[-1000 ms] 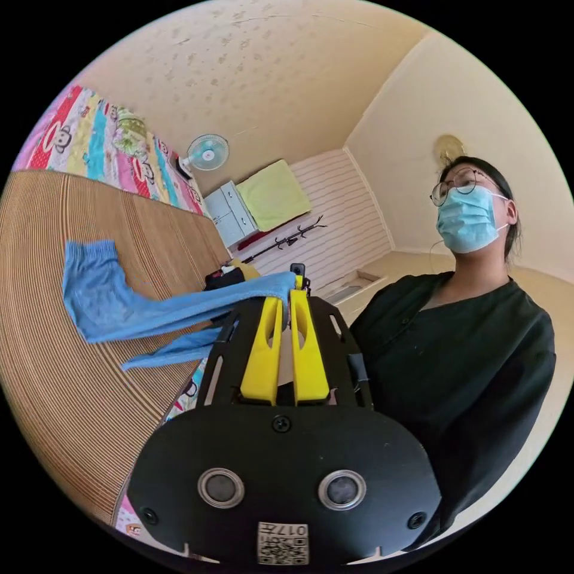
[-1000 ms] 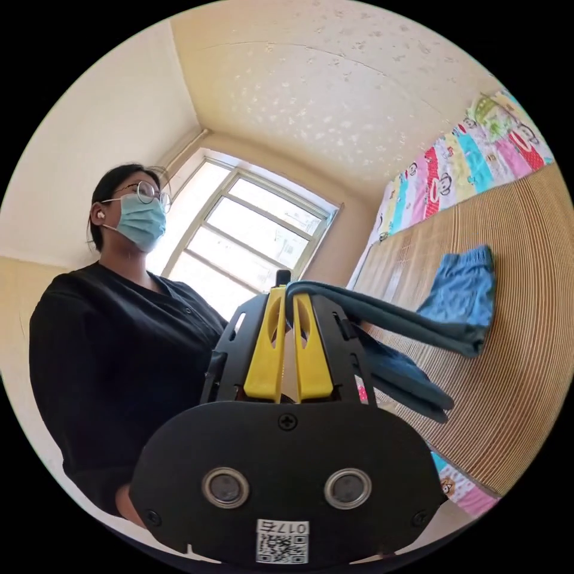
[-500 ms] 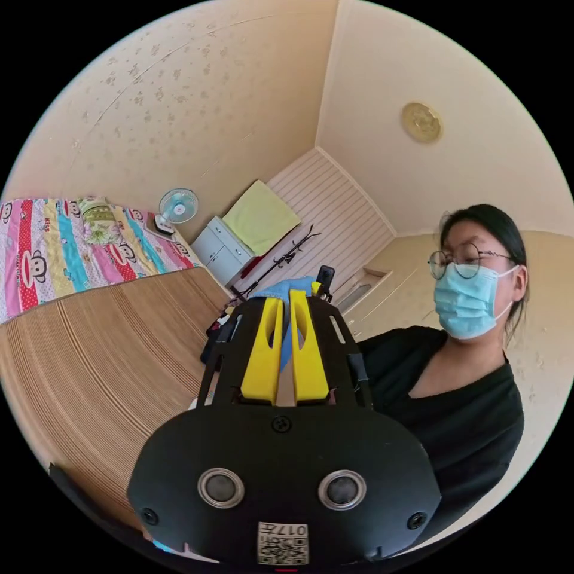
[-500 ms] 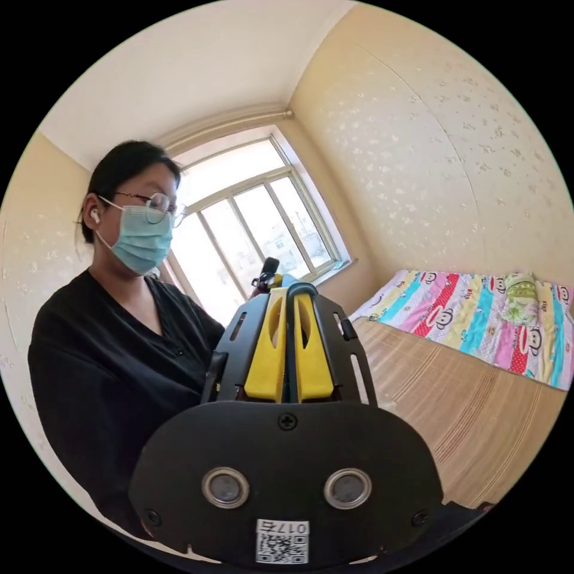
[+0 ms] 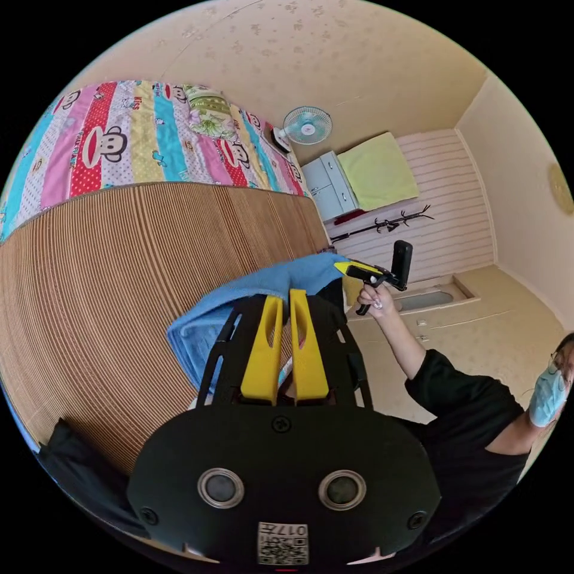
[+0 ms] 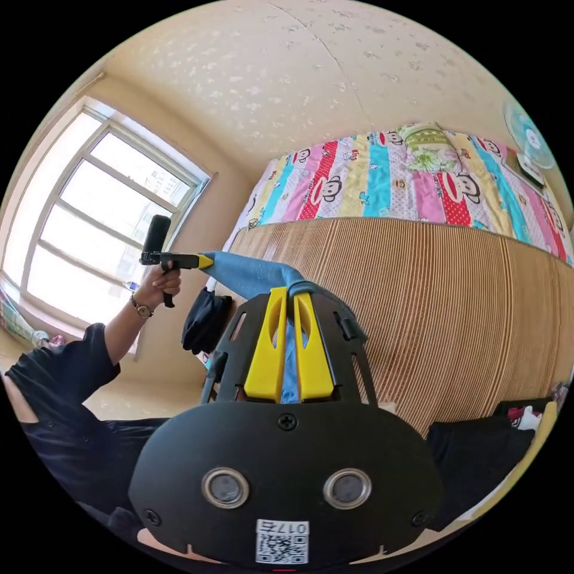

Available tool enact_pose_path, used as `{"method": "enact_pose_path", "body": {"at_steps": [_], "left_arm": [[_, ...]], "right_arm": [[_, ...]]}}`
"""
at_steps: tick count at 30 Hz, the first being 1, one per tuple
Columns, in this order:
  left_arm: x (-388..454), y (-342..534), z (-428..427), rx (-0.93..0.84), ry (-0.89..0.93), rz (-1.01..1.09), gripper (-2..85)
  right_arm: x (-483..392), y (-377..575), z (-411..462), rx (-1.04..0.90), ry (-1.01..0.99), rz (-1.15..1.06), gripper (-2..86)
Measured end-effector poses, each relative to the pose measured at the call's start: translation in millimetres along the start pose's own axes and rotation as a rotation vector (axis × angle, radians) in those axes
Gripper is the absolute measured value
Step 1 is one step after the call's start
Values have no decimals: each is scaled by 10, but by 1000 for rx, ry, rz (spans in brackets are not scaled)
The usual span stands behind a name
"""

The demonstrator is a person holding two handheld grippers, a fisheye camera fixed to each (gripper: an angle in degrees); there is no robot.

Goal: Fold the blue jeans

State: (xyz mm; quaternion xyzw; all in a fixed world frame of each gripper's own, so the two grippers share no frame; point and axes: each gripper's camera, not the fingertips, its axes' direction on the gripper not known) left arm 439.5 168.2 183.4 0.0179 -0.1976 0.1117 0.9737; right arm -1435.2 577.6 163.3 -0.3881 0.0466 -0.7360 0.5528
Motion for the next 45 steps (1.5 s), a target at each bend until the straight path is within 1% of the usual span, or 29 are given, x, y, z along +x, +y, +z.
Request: {"method": "enact_pose_path", "body": {"at_steps": [4, 6, 7, 9, 11, 12, 13, 14, 16, 18, 20, 22, 25, 27, 29, 32, 34, 36, 37, 39, 42, 45], "left_arm": [[-584, 555, 470, -14, 60, -128, -7], [-960, 1055, 827, -52, 103, -269, -4], [-1039, 1188, 909, -59, 106, -302, -3], [-1326, 1698, 1179, -96, 75, -428, 7], [-1520, 2036, 1322, -130, 67, -528, 36], [-1614, 2221, 1372, -135, 87, -572, 55], [-1650, 2296, 1380, -130, 99, -590, 64], [-1709, 2412, 1365, -108, 124, -615, 75], [-1766, 2478, 1262, -51, 129, -622, 93], [-1814, 2389, 1067, 27, 97, -582, 112], [-1858, 2223, 958, 64, 83, -520, 120], [-1921, 2025, 930, 63, 84, -447, 126], [-2069, 1750, 1026, 14, 78, -383, 144], [-2170, 1624, 1186, -60, 78, -355, 151], [-2185, 1613, 1331, -125, 68, -323, 136], [-2129, 1715, 1361, -109, 34, -339, 122], [-2084, 1806, 1363, -135, -23, -366, 102], [-2031, 1976, 1373, -184, -68, -362, 80], [-2030, 2027, 1376, -198, -61, -366, 74], [-2032, 2245, 1315, -213, 32, -380, 55], [-1947, 2500, 1052, -136, 143, -392, 49], [-1787, 2675, 670, -85, 171, -390, 49]], "right_arm": [[351, 550, 775, -70, -6, 81, 19], [514, 927, 1127, -117, -24, 134, 22], [628, 1199, 1352, -150, -45, 183, 24], [802, 1625, 1673, -203, -68, 278, 29], [976, 2159, 2083, -315, -65, 379, 40], [1020, 2269, 2179, -360, -56, 408, 44], [1109, 2452, 2316, -425, -43, 462, 58], [1189, 2578, 2372, -445, -42, 506, 74], [1322, 2643, 2355, -416, -77, 560, 99], [1479, 2594, 2254, -339, -121, 601, 118], [1727, 2417, 2115, -224, -164, 645, 129], [1921, 2234, 2111, -184, -200, 661, 136], [2202, 1936, 2281, -184, -253, 660, 149], [2337, 1837, 2442, -190, -300, 673, 150], [2442, 1808, 2643, -190, -349, 699, 135], [2434, 1902, 2793, -152, -413, 704, 118], [2394, 1986, 2806, -138, -418, 710, 109], [2351, 2086, 2783, -164, -397, 705, 97], [2335, 2170, 2763, -187, -398, 705, 87], [2338, 2318, 2720, -213, -425, 740, 77], [2216, 2428, 2545, -214, -466, 729, 63], [1938, 2328, 2338, -221, -517, 662, 52]]}}
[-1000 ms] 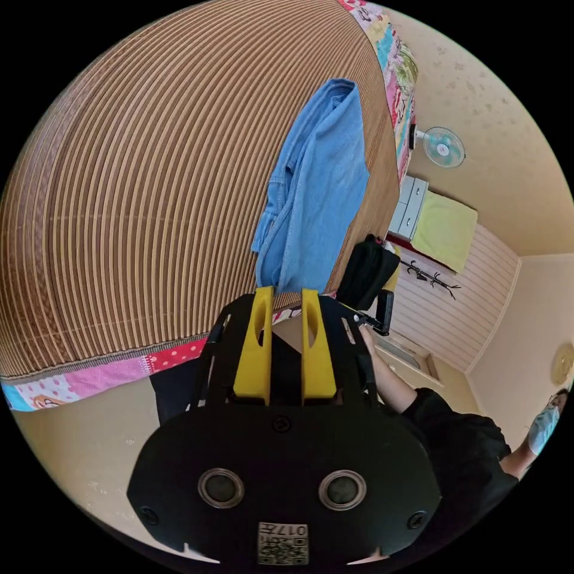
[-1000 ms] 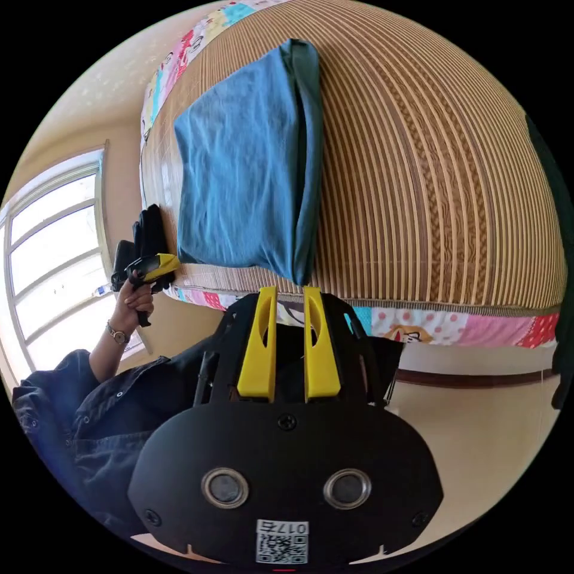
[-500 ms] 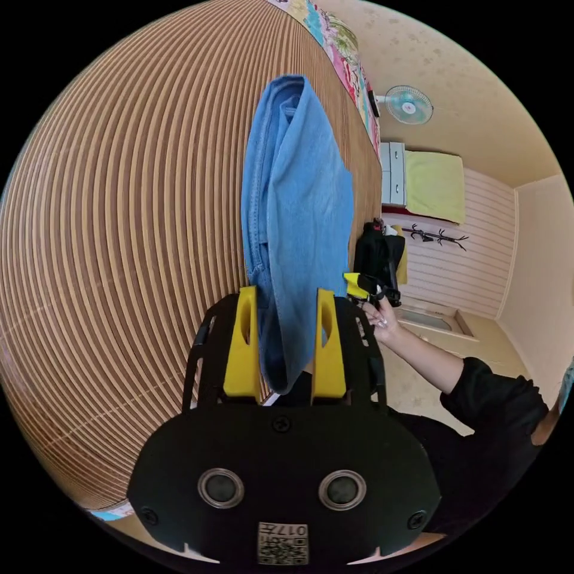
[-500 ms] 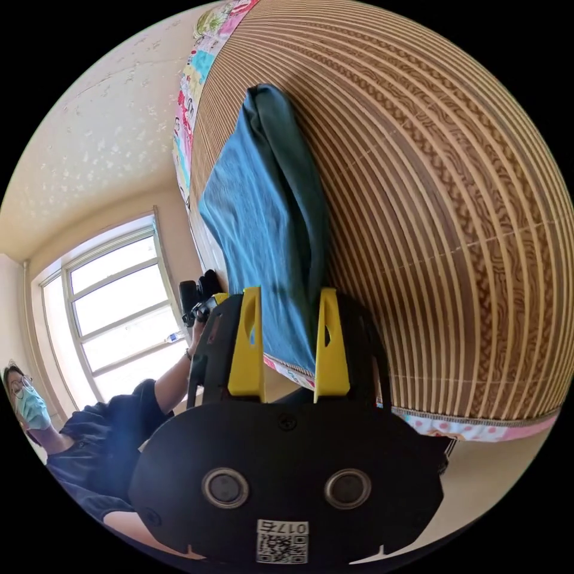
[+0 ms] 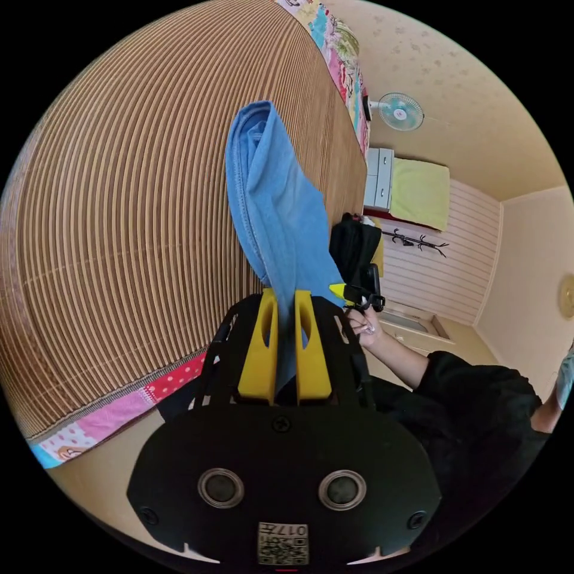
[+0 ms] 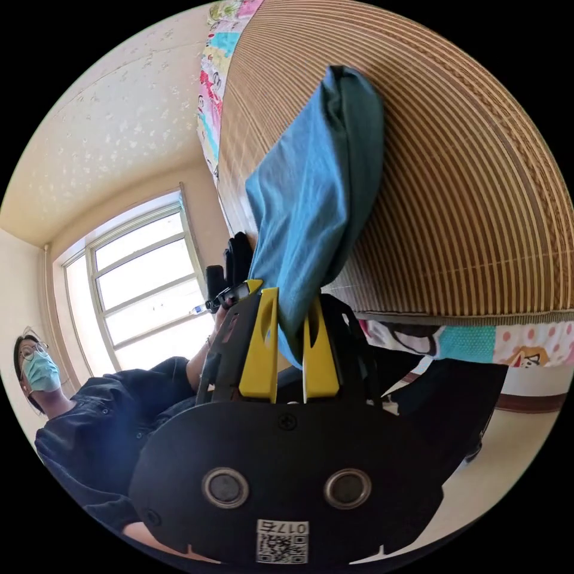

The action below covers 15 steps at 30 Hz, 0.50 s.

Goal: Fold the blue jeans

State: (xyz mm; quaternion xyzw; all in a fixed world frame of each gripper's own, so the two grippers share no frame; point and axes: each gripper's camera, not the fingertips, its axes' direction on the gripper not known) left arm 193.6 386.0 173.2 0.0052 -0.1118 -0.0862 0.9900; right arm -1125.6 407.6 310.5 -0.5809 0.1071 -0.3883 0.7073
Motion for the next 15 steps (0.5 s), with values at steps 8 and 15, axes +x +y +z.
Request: {"method": "enact_pose_path", "body": {"at_steps": [8, 15], "left_arm": [[476, 516, -1267, 154, -26, 83, 48], [1002, 1469, -2850, 389, -178, 224, 49]], "right_arm": [[-1270, 28, 249, -107, -64, -154, 38], [-2671, 44, 1003, -243, -173, -374, 40]]}}
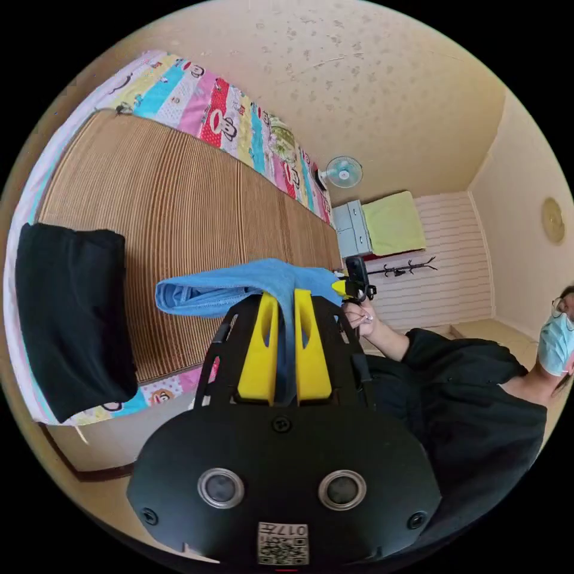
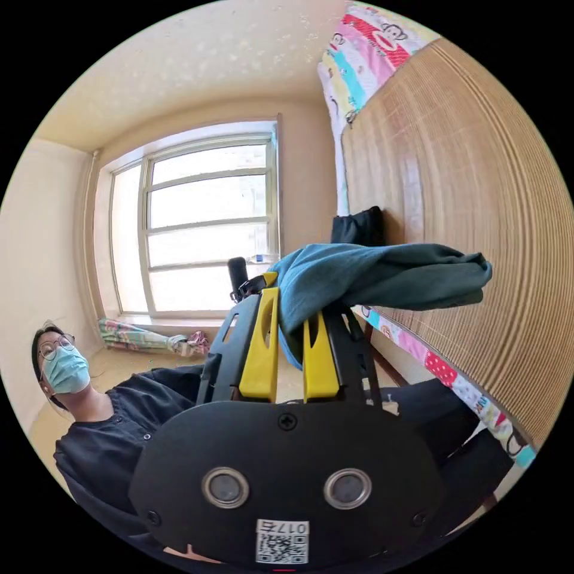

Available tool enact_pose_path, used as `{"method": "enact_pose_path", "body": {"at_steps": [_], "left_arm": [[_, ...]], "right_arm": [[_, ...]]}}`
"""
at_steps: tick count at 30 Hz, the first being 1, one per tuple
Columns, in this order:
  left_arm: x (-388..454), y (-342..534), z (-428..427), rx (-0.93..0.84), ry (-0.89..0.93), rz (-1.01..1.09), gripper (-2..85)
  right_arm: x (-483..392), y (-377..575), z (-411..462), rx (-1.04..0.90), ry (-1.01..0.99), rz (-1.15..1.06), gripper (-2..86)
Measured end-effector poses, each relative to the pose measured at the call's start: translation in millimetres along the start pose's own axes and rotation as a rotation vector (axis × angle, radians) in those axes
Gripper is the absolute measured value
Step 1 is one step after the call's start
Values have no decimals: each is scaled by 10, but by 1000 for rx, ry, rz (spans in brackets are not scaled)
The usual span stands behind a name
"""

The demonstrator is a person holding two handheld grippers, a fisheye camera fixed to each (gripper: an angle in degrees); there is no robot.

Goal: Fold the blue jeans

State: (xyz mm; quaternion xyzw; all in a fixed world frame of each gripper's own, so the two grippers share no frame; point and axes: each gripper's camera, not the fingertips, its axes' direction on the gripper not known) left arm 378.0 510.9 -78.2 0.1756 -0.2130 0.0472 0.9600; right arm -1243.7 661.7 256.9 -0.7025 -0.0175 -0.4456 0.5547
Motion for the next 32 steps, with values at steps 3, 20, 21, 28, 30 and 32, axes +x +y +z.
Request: {"method": "enact_pose_path", "body": {"at_steps": [3, 20, 21, 28, 30, 32], "left_arm": [[28, 116, -748, 89, -90, 28, 49], [-1781, 2390, -501, 418, -338, -688, 87], [-1767, 2396, -346, 432, -314, -651, 87], [-1638, 2189, 560, 469, -250, -541, 87], [-1410, 2059, 1022, 442, -264, -460, 83], [-1197, 1951, 1427, 380, -331, -400, 74]], "right_arm": [[-586, -332, 668, -76, 23, -138, 41], [637, 290, 1499, -252, 527, 256, 74], [685, 345, 1306, -230, 560, 281, 72], [574, 1507, -947, 307, 762, 611, 36], [452, 1883, -1253, 434, 781, 666, 29], [369, 2337, -1454, 530, 798, 736, 24]]}}
